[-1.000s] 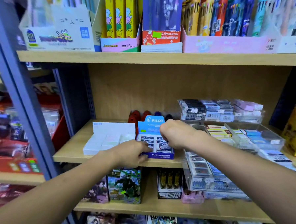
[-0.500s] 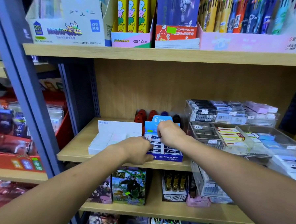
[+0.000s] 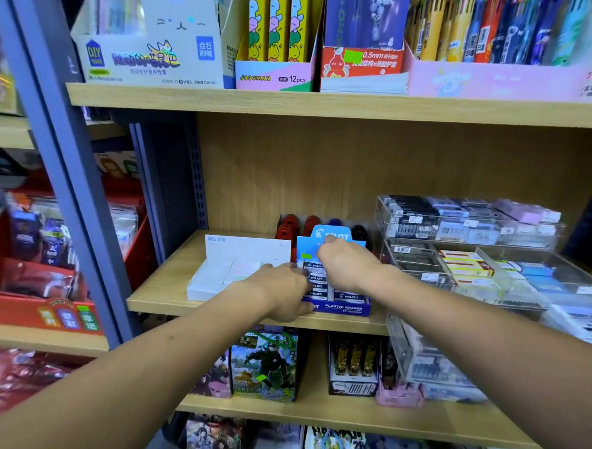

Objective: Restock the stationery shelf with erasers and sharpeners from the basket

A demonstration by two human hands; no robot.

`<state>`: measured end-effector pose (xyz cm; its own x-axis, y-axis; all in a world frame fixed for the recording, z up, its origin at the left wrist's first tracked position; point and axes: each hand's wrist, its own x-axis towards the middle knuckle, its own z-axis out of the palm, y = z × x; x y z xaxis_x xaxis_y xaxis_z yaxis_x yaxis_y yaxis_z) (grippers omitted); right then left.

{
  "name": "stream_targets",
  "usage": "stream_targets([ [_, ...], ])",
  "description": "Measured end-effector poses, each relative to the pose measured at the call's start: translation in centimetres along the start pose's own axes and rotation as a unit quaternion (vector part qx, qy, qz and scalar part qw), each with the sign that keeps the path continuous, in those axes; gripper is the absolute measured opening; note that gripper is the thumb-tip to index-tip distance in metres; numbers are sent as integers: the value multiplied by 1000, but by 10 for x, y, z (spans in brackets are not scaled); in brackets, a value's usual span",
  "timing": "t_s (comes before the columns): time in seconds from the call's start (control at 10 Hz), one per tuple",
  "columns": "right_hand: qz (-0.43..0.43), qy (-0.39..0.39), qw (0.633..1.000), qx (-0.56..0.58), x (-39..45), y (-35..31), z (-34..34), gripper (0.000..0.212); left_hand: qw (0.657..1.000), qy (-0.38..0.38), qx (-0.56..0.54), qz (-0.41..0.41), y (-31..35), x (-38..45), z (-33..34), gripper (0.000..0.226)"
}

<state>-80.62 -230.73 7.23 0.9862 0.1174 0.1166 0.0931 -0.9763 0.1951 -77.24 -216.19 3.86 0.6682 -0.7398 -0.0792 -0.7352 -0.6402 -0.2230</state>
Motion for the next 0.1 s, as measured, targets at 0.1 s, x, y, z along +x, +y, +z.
stream_targets([
  [0.1,-8,35,999,35,-13,5,-14,43,1000,18,-2,-14,6,-6,-13,55],
])
